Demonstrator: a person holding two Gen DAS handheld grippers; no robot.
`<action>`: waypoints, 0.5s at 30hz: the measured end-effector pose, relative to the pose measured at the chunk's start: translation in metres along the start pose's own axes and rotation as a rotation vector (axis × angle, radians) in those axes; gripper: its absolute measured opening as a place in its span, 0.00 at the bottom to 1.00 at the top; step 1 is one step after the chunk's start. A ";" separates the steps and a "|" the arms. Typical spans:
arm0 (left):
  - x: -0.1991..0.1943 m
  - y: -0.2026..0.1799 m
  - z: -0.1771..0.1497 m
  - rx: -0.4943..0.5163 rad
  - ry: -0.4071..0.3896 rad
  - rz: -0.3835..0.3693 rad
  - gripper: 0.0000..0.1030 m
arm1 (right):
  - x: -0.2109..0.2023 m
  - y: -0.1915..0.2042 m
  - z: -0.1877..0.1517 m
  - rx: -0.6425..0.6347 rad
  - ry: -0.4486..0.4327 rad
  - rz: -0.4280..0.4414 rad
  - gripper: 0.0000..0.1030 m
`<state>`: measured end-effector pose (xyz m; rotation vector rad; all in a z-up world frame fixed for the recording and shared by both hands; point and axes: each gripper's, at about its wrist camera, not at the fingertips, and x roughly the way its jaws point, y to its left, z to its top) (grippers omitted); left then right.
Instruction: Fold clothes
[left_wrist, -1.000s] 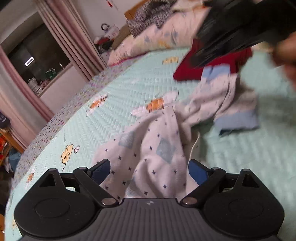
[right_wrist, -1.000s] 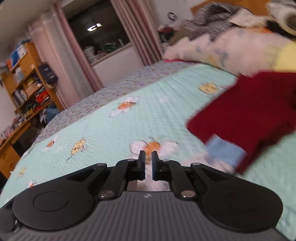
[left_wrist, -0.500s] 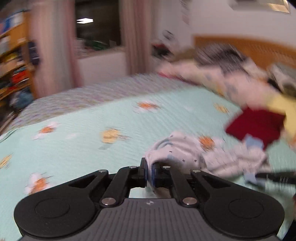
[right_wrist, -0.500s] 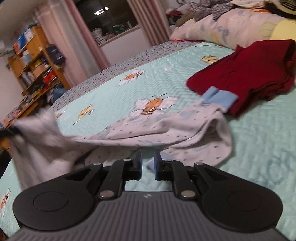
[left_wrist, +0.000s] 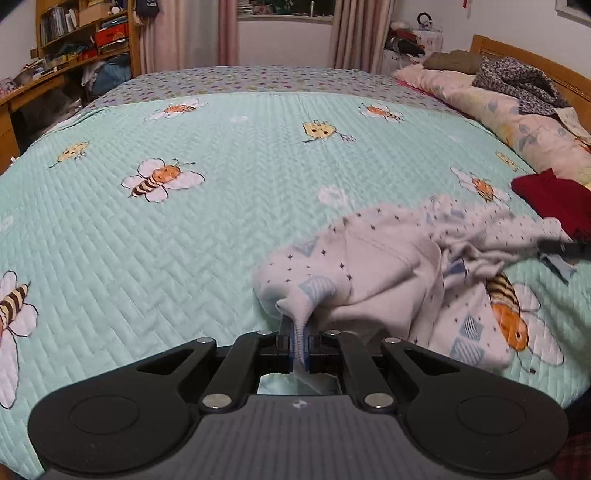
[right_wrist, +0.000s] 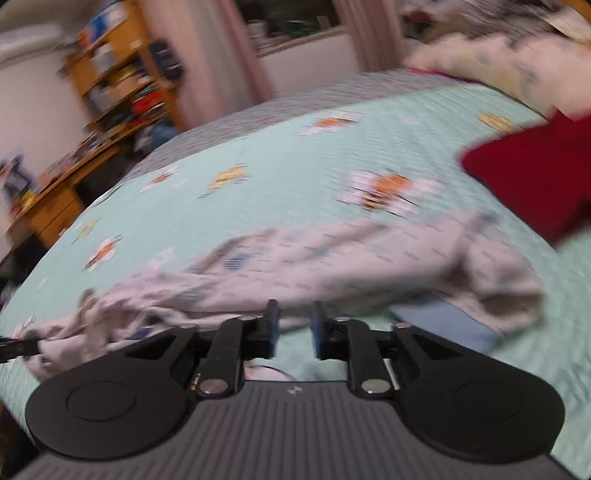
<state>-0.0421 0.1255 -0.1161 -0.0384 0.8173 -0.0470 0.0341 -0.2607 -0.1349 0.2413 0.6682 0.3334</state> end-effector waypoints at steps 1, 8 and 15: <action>0.001 0.002 0.000 -0.005 -0.002 -0.001 0.04 | 0.002 0.011 0.004 -0.043 -0.003 0.022 0.37; -0.001 0.016 -0.010 -0.048 -0.015 -0.010 0.05 | 0.046 0.102 0.021 -0.448 -0.026 0.089 0.67; 0.001 0.027 -0.023 -0.083 0.000 -0.052 0.06 | 0.069 0.140 0.015 -0.581 0.042 0.148 0.67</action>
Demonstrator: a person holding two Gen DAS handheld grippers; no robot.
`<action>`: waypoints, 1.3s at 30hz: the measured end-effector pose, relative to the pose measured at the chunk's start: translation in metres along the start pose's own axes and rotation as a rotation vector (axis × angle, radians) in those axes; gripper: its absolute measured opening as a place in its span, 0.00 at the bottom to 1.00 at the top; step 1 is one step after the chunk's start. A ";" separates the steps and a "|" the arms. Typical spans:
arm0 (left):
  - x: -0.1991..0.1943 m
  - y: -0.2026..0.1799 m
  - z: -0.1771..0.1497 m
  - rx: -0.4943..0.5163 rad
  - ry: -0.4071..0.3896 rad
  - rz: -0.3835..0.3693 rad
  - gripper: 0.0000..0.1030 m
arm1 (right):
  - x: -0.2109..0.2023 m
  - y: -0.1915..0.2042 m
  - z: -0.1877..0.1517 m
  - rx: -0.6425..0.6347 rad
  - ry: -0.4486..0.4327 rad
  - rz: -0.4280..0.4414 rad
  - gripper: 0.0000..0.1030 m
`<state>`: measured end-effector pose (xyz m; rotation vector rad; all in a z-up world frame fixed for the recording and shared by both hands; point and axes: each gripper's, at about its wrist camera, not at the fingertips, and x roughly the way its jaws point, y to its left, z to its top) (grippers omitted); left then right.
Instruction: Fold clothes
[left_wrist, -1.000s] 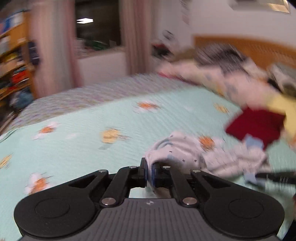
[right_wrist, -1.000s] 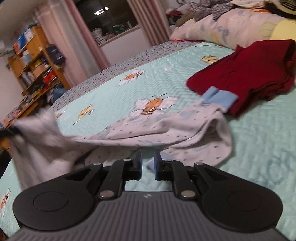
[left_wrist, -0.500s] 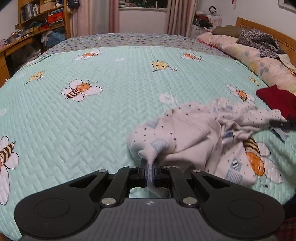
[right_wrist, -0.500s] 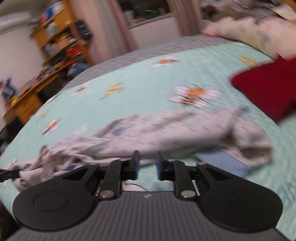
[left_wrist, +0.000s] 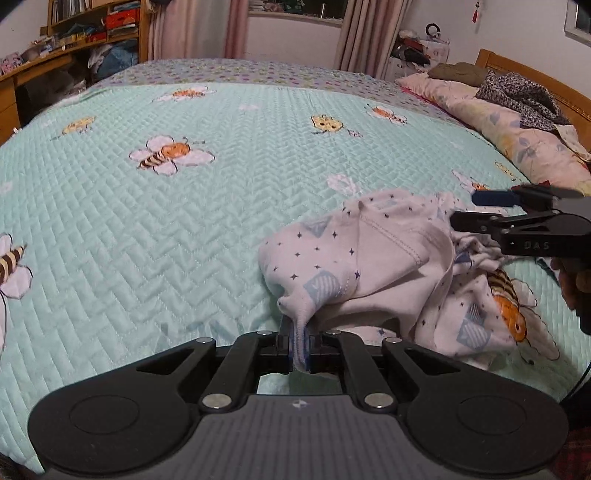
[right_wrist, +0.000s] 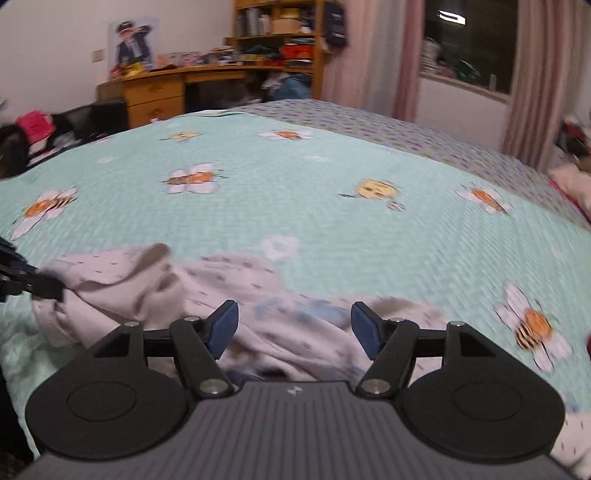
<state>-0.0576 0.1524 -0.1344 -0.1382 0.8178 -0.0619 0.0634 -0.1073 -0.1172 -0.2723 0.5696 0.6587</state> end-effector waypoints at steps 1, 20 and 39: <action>0.000 0.002 -0.001 -0.009 -0.001 -0.010 0.06 | 0.004 0.007 0.002 -0.045 0.019 -0.010 0.67; -0.004 0.003 0.000 0.034 -0.089 -0.052 0.07 | 0.018 -0.007 0.096 0.196 -0.115 0.029 0.05; -0.021 0.048 -0.005 -0.105 -0.120 -0.062 0.08 | 0.026 -0.021 0.066 0.303 -0.058 -0.132 0.53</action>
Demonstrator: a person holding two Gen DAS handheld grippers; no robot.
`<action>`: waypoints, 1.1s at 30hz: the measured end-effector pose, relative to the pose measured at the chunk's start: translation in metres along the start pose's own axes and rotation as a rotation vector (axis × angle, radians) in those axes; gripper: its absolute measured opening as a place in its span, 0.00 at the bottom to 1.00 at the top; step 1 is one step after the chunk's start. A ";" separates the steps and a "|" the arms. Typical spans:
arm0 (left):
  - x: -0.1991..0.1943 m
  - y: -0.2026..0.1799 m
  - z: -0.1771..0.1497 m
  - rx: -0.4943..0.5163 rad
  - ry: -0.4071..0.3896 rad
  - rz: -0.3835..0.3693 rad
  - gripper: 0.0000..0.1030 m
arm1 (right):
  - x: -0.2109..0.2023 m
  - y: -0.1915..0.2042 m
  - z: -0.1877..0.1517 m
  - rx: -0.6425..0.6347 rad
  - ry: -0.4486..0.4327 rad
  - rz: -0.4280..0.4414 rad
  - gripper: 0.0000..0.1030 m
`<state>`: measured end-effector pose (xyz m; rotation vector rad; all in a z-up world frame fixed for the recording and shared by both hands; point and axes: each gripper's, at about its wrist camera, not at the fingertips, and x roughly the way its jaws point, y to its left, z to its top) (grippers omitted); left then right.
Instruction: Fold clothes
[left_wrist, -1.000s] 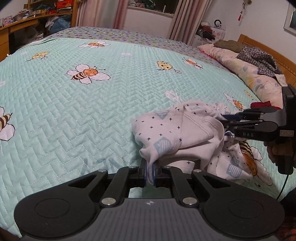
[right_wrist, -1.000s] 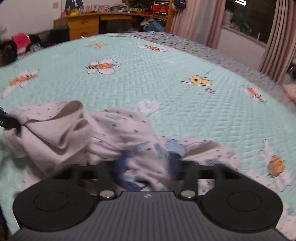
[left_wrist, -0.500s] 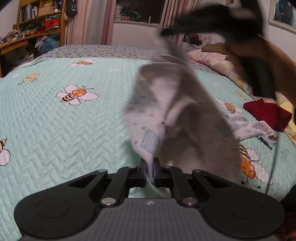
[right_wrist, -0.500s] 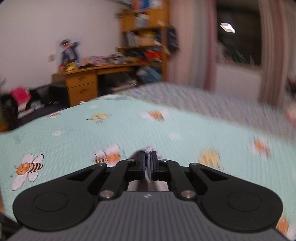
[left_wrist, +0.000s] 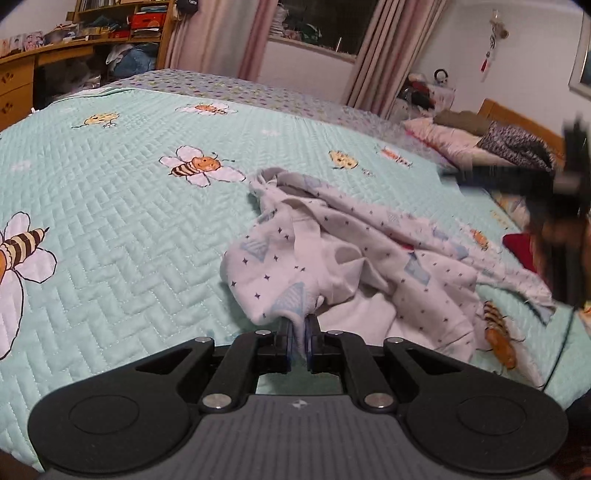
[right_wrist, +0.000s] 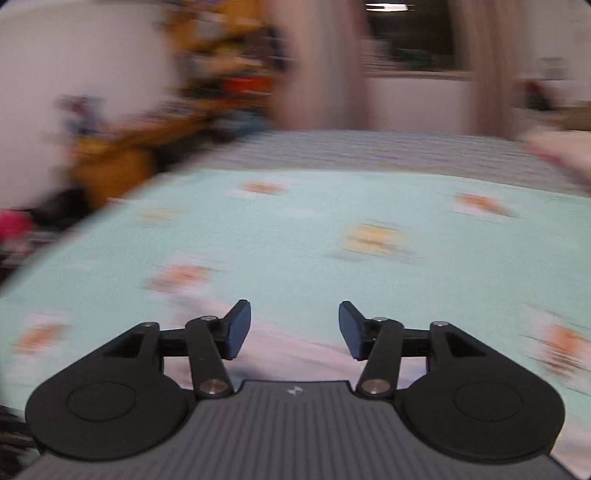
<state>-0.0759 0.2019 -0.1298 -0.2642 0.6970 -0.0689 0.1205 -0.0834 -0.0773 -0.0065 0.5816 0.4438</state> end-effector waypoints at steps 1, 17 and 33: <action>-0.001 -0.001 0.000 0.004 -0.003 -0.005 0.08 | 0.004 -0.012 -0.007 0.012 0.028 -0.036 0.53; -0.021 -0.046 0.008 0.140 -0.072 -0.083 0.31 | 0.046 -0.009 -0.064 -0.109 0.174 -0.162 0.17; -0.004 -0.040 -0.003 0.061 -0.021 -0.076 0.52 | 0.059 0.054 0.014 -0.139 0.085 -0.041 0.32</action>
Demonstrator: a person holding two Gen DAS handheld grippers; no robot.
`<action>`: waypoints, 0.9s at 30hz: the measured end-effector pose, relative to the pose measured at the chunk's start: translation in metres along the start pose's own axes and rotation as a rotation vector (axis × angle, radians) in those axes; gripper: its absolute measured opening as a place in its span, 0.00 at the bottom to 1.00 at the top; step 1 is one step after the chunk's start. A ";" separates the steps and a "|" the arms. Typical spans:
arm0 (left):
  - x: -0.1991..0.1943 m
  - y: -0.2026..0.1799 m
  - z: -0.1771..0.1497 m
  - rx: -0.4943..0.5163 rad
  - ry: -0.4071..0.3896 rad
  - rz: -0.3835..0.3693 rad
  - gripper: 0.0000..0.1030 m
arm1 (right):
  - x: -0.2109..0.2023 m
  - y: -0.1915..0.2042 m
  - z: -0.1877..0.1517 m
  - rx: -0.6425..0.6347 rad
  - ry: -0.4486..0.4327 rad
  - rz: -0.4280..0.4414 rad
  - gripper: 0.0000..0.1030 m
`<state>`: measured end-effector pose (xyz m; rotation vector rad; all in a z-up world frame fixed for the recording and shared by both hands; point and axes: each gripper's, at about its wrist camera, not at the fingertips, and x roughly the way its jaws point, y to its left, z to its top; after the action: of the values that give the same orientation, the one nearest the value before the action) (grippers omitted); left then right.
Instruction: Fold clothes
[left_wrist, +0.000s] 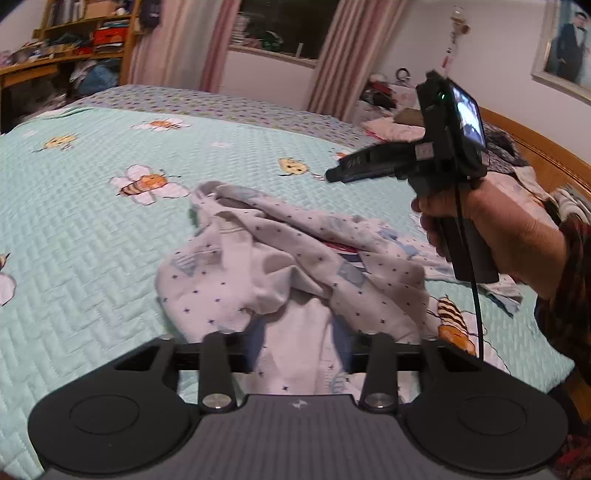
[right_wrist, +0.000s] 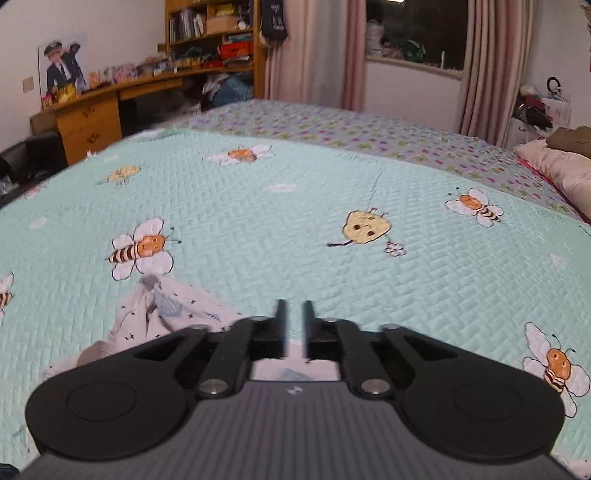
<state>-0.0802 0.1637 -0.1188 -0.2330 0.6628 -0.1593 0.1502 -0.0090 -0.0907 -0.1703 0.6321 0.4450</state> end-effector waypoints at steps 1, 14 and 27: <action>0.000 0.002 0.000 -0.014 0.005 0.012 0.54 | 0.004 0.005 -0.003 -0.014 0.014 -0.008 0.42; 0.020 0.028 0.002 -0.168 0.150 0.128 0.64 | 0.024 0.014 -0.038 -0.075 0.103 -0.119 0.06; 0.029 0.008 0.011 -0.090 0.230 0.247 0.72 | 0.005 0.118 0.043 -0.311 -0.100 0.168 0.70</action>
<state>-0.0505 0.1671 -0.1298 -0.2187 0.9221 0.0828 0.1233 0.1107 -0.0621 -0.3895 0.4784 0.7093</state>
